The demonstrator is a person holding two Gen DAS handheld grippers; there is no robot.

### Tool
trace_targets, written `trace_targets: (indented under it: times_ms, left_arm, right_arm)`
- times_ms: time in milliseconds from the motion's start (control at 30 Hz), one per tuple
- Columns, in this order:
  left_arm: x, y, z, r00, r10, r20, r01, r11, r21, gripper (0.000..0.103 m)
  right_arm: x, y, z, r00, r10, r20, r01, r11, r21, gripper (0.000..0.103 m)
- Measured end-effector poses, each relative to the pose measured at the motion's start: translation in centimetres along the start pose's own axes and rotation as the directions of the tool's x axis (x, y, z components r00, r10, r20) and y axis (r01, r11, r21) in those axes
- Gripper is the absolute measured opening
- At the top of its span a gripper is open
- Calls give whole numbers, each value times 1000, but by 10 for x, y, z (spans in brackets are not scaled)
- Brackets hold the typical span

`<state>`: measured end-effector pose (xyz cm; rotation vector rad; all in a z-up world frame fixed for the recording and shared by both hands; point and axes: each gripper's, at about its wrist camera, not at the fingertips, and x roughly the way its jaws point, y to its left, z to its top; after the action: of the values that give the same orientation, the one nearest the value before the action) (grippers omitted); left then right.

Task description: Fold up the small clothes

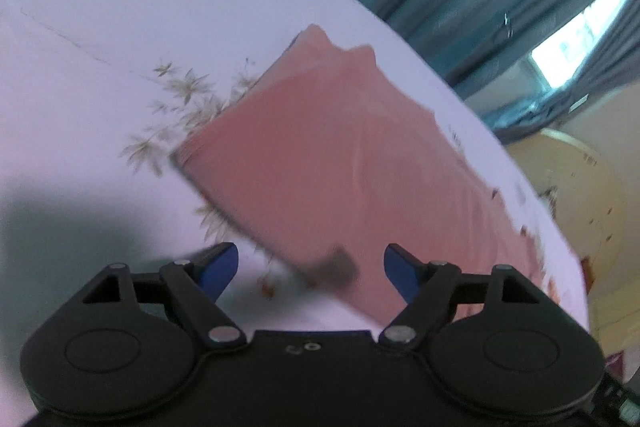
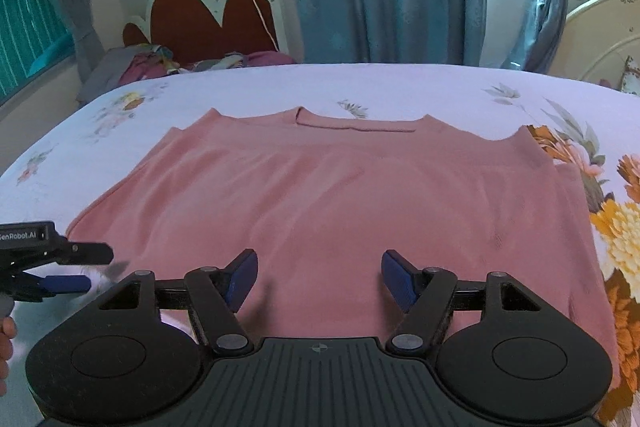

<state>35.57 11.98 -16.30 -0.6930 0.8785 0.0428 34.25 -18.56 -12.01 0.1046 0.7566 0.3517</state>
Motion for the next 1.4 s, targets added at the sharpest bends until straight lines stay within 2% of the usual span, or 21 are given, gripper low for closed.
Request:
trace_targets:
  times_ms: [200,267,300,333,467,533,633,733,1033,1167,1267,1333,1400]
  left_arm:
    - [23,0,15,996,-68,60,72,996,-52,77]
    - [28,0,19,994,-79,78,84,994,-75,64]
    - [32,2,20,993,-79,87,87,992,-92,55]
    - [35,4,21,992,-80,95,89,991,-103,47]
    - [40,5,22,989,-82,120,95,990,-104,34]
    - [47,8,24,990,-85,114,98,989,-113,17]
    - [49,15,26,988,-100,118,116,984,-136,14]
    - [45,12,23,986,-93,137,110,986,-122,13]
    - [35,1,24,977,-94,190,117,986,-116,11]
    - [24,-20,27,967,-100,232,110,993,-33,11]
    - [15,-52,27,959,-121,258,95,989,112,10]
    - [12,-78,25,954,-155,257,103,974,202,10]
    - [10,-110,20,948,-199,250,117,944,308,10]
  right_arm:
    - [31,8,23,999,-37,1,37,999,-8,68]
    - [44,12,30,999,-52,-6,52,998,-27,59]
    - [50,15,32,998,-64,-13,64,997,-37,58]
    - [56,16,34,997,-73,-21,72,997,-41,58]
    - [80,21,26,992,-106,-69,102,993,-63,58]
    - [87,22,19,990,-125,-64,119,989,-82,58]
    - [83,22,24,990,-128,-58,124,989,-75,58]
    - [88,21,11,989,-144,-40,139,985,-105,58]
    - [87,19,13,990,-132,-38,128,988,-90,58]
    - [83,14,16,994,-104,-37,102,993,-60,58]
    - [67,1,20,996,-85,0,85,996,12,58]
    - [55,-12,21,997,-80,23,79,995,57,58]
    - [39,-29,21,995,-87,45,82,991,104,58]
